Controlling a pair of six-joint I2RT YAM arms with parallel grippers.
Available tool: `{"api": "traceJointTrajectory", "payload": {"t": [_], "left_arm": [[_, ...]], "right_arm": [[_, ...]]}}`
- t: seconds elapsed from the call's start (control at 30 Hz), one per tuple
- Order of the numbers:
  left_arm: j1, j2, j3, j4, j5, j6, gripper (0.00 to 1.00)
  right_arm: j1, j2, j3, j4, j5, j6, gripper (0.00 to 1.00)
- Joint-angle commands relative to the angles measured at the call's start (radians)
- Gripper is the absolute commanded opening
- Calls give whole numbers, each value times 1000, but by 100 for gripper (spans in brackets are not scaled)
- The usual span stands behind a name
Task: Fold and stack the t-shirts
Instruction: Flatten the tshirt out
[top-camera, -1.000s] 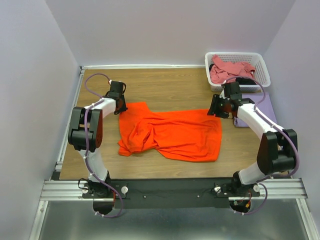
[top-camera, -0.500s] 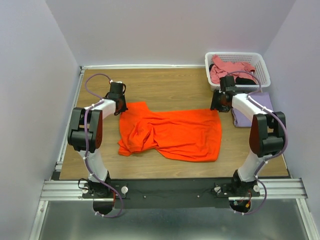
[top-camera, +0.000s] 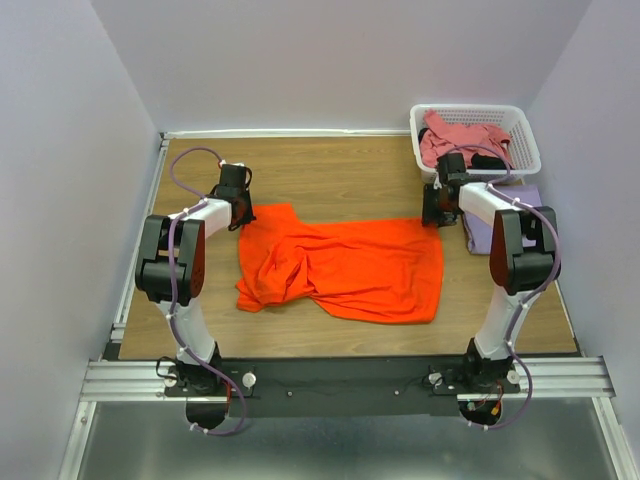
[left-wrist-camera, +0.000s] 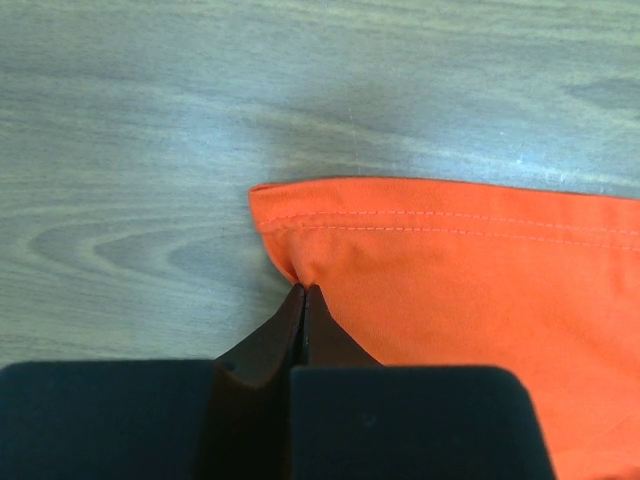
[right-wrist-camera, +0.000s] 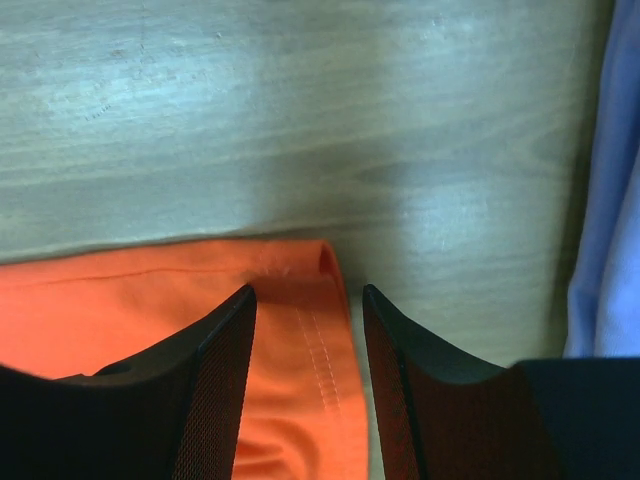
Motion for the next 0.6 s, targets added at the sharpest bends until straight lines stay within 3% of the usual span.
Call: {"api": "traceJointTrajectory", "payload": {"t": [0.0, 0.57], "left_arm": [[4, -19, -22, -35, 22, 8, 0], [4, -19, -26, -38, 16, 8, 0]], "right_arm": [[-9, 42, 33, 8, -41, -38, 54], [-12, 82, 96, 8, -85, -66, 54]]}}
